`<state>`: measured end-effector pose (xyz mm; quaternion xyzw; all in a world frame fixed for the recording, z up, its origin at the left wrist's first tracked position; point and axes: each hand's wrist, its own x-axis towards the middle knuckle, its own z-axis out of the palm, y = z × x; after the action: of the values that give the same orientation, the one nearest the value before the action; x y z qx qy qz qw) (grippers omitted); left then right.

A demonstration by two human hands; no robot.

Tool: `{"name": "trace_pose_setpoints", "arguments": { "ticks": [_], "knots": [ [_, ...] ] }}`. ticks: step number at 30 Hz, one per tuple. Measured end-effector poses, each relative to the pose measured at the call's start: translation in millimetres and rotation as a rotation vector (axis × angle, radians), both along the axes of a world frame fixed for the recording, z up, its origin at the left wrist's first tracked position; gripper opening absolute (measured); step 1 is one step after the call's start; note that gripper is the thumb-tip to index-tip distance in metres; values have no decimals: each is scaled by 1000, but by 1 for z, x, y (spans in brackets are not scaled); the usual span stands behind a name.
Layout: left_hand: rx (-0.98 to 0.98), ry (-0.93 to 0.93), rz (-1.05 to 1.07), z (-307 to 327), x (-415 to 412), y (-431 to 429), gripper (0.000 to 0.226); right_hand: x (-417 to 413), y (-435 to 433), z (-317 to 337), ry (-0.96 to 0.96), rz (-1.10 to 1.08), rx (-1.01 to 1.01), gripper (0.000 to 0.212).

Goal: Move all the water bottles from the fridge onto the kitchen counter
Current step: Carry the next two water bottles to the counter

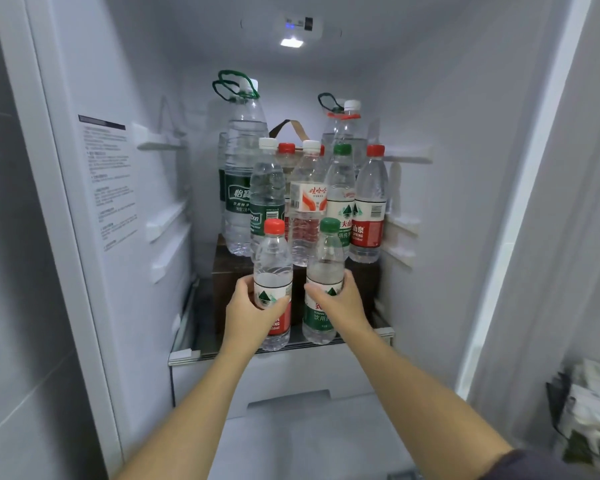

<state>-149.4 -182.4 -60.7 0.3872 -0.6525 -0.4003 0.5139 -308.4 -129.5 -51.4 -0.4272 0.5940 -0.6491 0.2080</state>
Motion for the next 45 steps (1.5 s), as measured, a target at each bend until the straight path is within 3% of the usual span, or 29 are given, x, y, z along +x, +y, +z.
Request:
{"name": "trace_pose_setpoints", "arguments": {
  "ticks": [8, 11, 14, 25, 38, 45],
  "knots": [
    [-28, -65, 67, -16, -1, 0, 63, 2, 8, -12, 113, 44, 15, 40],
    [-66, -49, 97, -20, -7, 1, 62, -1, 13, -14, 108, 90, 45, 48],
    [-10, -4, 45, -20, -8, 2, 62, -2, 12, -15, 71, 31, 76, 60],
    [46, -47, -214, -26, 5, -10, 63, 1, 13, -19, 38, 44, 103, 60],
    [53, 12, -154, -24, -6, -12, 62, 5, 4, -24, 63, -41, 114, 68],
    [-1, 36, -44, -21, 10, 39, 58, 22, 50, -26, 81, -142, 32, 65]
  ]
}}
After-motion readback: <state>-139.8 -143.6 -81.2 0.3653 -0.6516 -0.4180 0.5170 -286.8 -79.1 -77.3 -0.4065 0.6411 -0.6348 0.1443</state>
